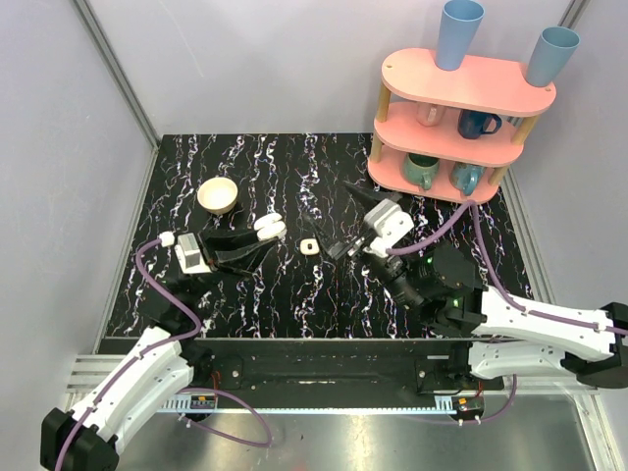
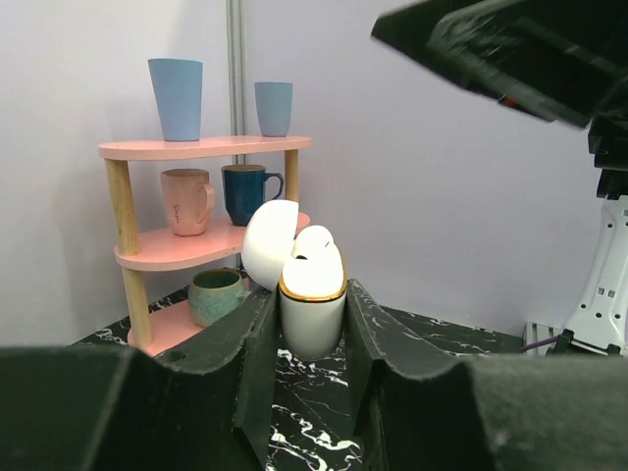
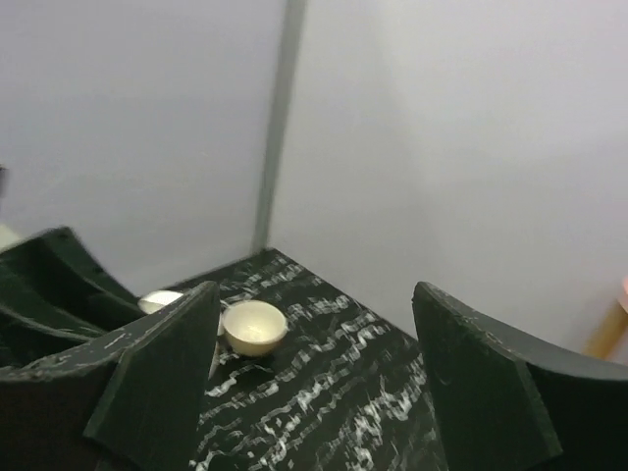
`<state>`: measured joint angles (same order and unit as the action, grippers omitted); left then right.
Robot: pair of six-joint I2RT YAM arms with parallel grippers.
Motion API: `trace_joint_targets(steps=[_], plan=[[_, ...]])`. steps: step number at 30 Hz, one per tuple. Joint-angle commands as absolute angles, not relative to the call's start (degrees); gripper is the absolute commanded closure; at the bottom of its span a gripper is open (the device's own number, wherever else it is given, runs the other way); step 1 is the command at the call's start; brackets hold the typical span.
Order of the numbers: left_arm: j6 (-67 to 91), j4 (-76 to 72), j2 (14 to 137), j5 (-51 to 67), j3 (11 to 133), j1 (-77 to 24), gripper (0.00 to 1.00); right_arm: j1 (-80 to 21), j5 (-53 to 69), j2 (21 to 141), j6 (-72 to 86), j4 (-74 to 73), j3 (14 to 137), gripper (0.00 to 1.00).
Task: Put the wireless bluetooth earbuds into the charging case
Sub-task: Move the left earbud to the center of the board.
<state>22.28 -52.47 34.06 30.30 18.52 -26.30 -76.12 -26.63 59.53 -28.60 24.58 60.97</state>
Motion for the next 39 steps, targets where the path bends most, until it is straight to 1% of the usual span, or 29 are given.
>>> trace_joint_targets(steps=[1,2,3,4,5,7,8,10,11,12,14,15,16,18,22,25,28,34,39], plan=[[20.8,-53.6,32.3,29.4,19.2,-26.5,1.00,-70.6,-44.7,58.2,-21.3,16.8,58.9,0.13],[20.7,-53.4,31.7,29.3,19.2,-26.5,1.00,-68.1,-45.3,57.7,-12.7,11.3,59.1,0.13],[20.7,-53.0,31.4,29.4,19.3,-26.5,1.00,-64.5,-44.3,56.4,-8.0,5.9,59.1,0.13],[20.2,-52.2,31.0,29.5,19.5,-26.5,1.00,-58.9,-43.4,55.5,-3.4,-3.8,58.6,0.13],[20.0,-51.7,30.3,29.6,19.7,-26.5,1.00,-55.8,-42.5,54.3,4.5,-7.2,57.9,0.13],[19.6,-50.3,29.6,29.9,19.8,-26.5,1.00,-51.0,-36.1,51.0,9.9,-14.7,55.6,0.15],[19.5,-49.8,29.0,30.0,19.9,-26.5,1.00,-46.6,-34.3,50.1,14.3,-16.8,54.9,0.16],[19.0,-48.4,28.3,30.8,20.2,-26.5,1.00,-43.1,-27.6,49.5,17.1,-22.5,54.0,0.22],[18.8,-47.8,27.8,30.8,20.5,-26.5,1.00,-40.2,-24.6,50.1,18.6,-24.2,53.9,0.24],[18.6,-47.1,27.5,30.9,20.6,-26.5,1.00,-38.9,-18.8,52.4,19.4,-26.1,53.9,0.24],[17.8,-45.7,26.9,30.8,20.4,-26.5,1.00,-37.0,-12.6,56.1,20.6,-31.2,54.4,0.25],[17.8,-45.4,26.8,30.8,20.3,-26.6,1.00,-36.1,-8.7,60.6,21.4,-32.6,54.6,0.25],[17.7,-45.1,26.6,30.7,20.3,-26.5,1.00,-35.9,-8.0,62.7,22.4,-35.2,55.1,0.26],[17.8,-45.0,26.6,30.8,20.0,-26.5,1.00,-35.7,-6.8,66.9,26.2,-36.0,54.1,0.26],[17.1,-43.3,25.7,30.9,19.9,-26.5,1.00,-35.6,-9.0,67.5,33.5,-33.3,50.0,0.26],[16.3,-42.4,24.9,30.1,19.9,-26.6,1.00,-35.6,-11.2,68.1,38.1,-33.8,49.0,0.26],[16.2,-42.3,25.0,29.6,20.0,-26.6,1.00,-35.7,-10.9,70.0,41.2,-35.0,48.2,0.28],[16.8,-43.3,25.9,29.7,19.4,-26.6,1.00,-35.7,-13.2,70.5,45.6,-34.9,45.4,0.28],[17.2,-43.9,26.4,29.9,19.3,-26.5,1.00,-35.7,-16.4,71.1,45.0,-34.2,44.8,0.31]])
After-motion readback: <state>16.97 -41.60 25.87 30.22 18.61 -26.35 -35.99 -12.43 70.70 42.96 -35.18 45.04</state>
